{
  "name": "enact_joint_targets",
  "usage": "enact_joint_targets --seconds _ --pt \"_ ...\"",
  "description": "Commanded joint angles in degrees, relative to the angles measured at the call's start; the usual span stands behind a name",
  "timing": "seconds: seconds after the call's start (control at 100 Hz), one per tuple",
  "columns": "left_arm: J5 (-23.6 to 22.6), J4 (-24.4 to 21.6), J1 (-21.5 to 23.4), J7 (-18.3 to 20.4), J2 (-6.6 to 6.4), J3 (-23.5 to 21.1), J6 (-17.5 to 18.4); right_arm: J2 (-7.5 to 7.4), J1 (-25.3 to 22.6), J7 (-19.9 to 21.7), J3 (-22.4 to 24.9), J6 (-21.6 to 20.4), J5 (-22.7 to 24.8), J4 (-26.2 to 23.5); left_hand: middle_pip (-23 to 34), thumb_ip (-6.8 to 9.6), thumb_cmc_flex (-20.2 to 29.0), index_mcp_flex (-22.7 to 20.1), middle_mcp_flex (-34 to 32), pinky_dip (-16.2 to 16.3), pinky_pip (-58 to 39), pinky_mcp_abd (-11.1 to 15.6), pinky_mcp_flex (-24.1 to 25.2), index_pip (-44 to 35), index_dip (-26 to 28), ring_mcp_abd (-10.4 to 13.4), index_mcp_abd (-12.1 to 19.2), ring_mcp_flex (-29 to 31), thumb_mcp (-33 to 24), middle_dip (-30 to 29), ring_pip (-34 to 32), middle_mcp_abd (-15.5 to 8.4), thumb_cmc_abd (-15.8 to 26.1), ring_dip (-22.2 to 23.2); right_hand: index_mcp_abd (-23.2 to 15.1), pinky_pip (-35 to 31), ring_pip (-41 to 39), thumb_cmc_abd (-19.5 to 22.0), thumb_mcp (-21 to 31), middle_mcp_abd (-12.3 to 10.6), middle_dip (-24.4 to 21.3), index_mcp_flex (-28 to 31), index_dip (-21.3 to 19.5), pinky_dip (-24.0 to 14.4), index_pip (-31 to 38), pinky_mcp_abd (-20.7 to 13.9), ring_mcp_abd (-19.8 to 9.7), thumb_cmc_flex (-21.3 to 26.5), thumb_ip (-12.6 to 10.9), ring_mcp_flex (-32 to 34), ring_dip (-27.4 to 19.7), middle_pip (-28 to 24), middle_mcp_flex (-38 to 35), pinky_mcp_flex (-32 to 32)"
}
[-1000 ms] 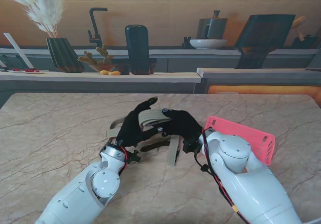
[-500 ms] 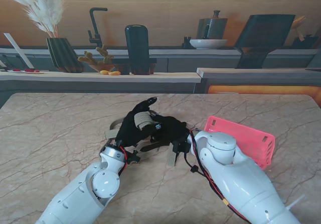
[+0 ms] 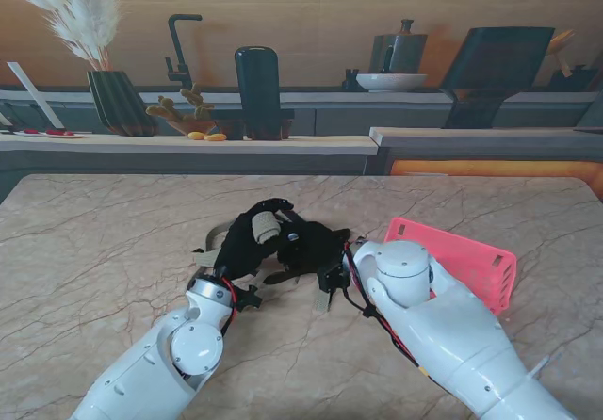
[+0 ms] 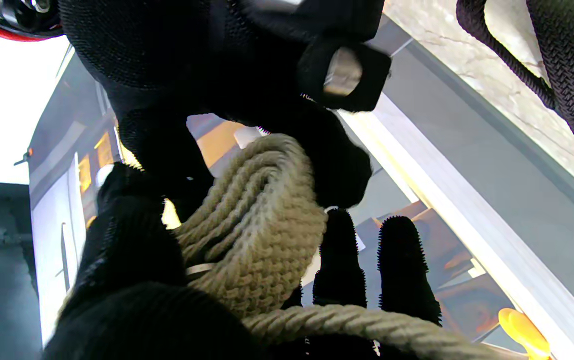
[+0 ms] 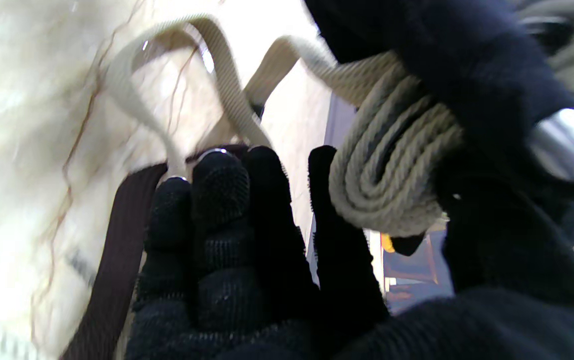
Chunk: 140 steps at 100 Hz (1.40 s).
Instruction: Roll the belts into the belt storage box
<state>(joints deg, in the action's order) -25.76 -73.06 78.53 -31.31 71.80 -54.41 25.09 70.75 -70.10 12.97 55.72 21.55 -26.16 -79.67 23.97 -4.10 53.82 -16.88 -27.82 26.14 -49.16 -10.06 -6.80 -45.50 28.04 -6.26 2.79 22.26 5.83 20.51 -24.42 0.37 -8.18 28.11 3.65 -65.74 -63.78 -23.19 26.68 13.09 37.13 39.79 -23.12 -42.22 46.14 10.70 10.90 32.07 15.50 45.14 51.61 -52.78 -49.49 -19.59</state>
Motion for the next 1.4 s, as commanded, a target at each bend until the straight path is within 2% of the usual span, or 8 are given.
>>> enact_joint_targets --seconds 0.0,0.34,0.58,0.72,0.8,0.96,1.18,1.39 --pt "0.65 -1.72 0.34 0.11 1.12 0.13 0.59 0.50 -0.15 -0.34 -1.65 -0.35 2.82 -0.57 1.05 -1.20 8.86 -8.20 -2.43 1.15 -1.03 0.94 0.15 -4.49 -0.16 2.41 3.11 0.97 -2.40 0.69 -0.68 -0.70 13.25 -0.25 -6.12 -0.44 0.72 -0.78 8.55 1.60 -1.25 3.39 -1.32 -1.70 2.84 -0.06 -0.05 5.90 -5.90 -1.32 -1.02 0.48 0.28 0.23" --pt "0.43 -2.29 0.60 -1.51 1.36 -0.50 -1.87 -1.81 -0.84 -5.41 -2.52 -5.33 23.67 -1.79 7.21 -0.69 10.81 -4.01 -17.13 1.66 -5.79 1.49 -5.19 -14.76 5.58 -0.20 3.47 10.47 -2.72 3.00 -6.46 3.29 13.23 -2.86 -5.60 -1.51 1.51 -2.64 12.09 1.63 -2.66 4.85 -4.75 -0.76 -0.61 0.55 0.47 3.12 -5.99 -0.26 -2.31 1.07 -0.88 -0.67" --pt "1.16 -2.75 0.86 -1.79 1.51 -0.76 -3.71 -3.66 -5.17 -7.90 0.64 -8.84 34.47 -6.68 32.01 -0.55 11.47 -3.94 -29.37 3.97 -14.61 0.52 -13.94 -16.55 6.56 -2.20 2.80 23.13 -2.89 16.55 -21.63 -1.63 10.91 -0.71 -6.29 -1.91 1.50 -2.97 12.43 1.48 -3.02 5.14 -4.19 -0.35 1.22 0.79 0.54 3.66 -5.74 0.85 -2.79 0.99 -1.94 -1.41" --pt "0.76 -2.53 0.61 -1.86 1.47 -0.50 -4.28 -4.22 -8.27 -10.32 2.95 -11.83 39.47 -9.90 38.56 1.95 8.42 -4.97 -32.37 3.66 -18.68 -0.91 -21.70 -20.21 7.87 -1.35 4.34 32.75 -5.41 24.37 -28.56 -3.32 -0.83 2.58 -6.88 -2.02 1.50 -3.87 12.65 1.10 -3.13 4.83 -3.70 -0.11 2.18 0.81 0.21 4.11 -5.68 1.25 -2.98 0.94 -2.25 -1.70" --pt "-0.49 -2.13 0.22 -1.84 1.21 -0.23 -4.60 -4.20 -9.67 -12.27 3.95 -13.53 41.31 -11.30 39.25 -0.05 -2.99 -5.26 -33.49 1.39 -22.05 -1.68 -26.64 -20.31 9.49 -0.77 4.31 37.84 -26.58 27.56 -31.28 -3.83 -12.83 3.35 -7.02 -2.18 1.53 -4.81 13.81 0.88 -3.31 4.33 -2.13 0.50 3.70 0.65 0.00 3.63 -5.36 1.38 -3.31 0.91 -2.35 -1.94" --pt "-4.06 -0.86 -1.05 -1.87 0.50 0.74 -5.51 -4.23 -11.33 -14.54 5.26 -18.01 43.29 -12.89 41.95 1.28 -16.72 -4.45 -32.95 -1.11 -25.71 -1.82 -33.17 -10.04 9.05 2.31 -5.70 44.20 -46.47 30.37 -35.11 -5.19 -19.47 5.87 -5.26 -2.39 4.28 -7.59 20.05 0.62 -5.02 5.59 -7.62 1.09 -5.82 0.78 -0.22 -4.93 -6.97 1.61 -5.02 3.69 -2.59 -2.03" --pt "-8.86 1.46 -3.10 -2.58 -0.39 2.19 -6.55 -4.38 -10.97 -16.92 4.72 -22.91 48.00 -12.08 42.06 0.85 -17.50 -1.23 -33.90 -2.54 -26.43 -3.14 -34.76 7.19 -2.78 1.52 -11.91 46.45 -47.47 29.71 -34.73 -4.03 -21.16 6.60 -0.35 0.84 9.78 -4.67 7.27 0.83 -6.97 4.04 -12.34 2.13 -13.38 2.27 0.22 -17.90 -9.25 1.07 -7.33 7.72 -2.03 -1.65" --pt "-11.70 2.75 -4.39 -3.50 -0.85 3.47 -7.68 -3.68 -8.38 -19.60 1.24 -22.09 50.27 -9.72 41.75 0.44 -16.54 2.20 -34.14 -2.21 -27.12 -4.79 -34.23 11.19 -6.06 -0.08 -13.88 46.45 -46.42 28.93 -34.70 -2.97 -21.27 6.10 1.75 0.30 9.75 -4.10 7.86 2.26 -7.67 8.32 -12.57 1.62 -13.76 4.05 2.27 -22.26 -10.15 4.37 -7.79 7.85 -5.86 -3.85"
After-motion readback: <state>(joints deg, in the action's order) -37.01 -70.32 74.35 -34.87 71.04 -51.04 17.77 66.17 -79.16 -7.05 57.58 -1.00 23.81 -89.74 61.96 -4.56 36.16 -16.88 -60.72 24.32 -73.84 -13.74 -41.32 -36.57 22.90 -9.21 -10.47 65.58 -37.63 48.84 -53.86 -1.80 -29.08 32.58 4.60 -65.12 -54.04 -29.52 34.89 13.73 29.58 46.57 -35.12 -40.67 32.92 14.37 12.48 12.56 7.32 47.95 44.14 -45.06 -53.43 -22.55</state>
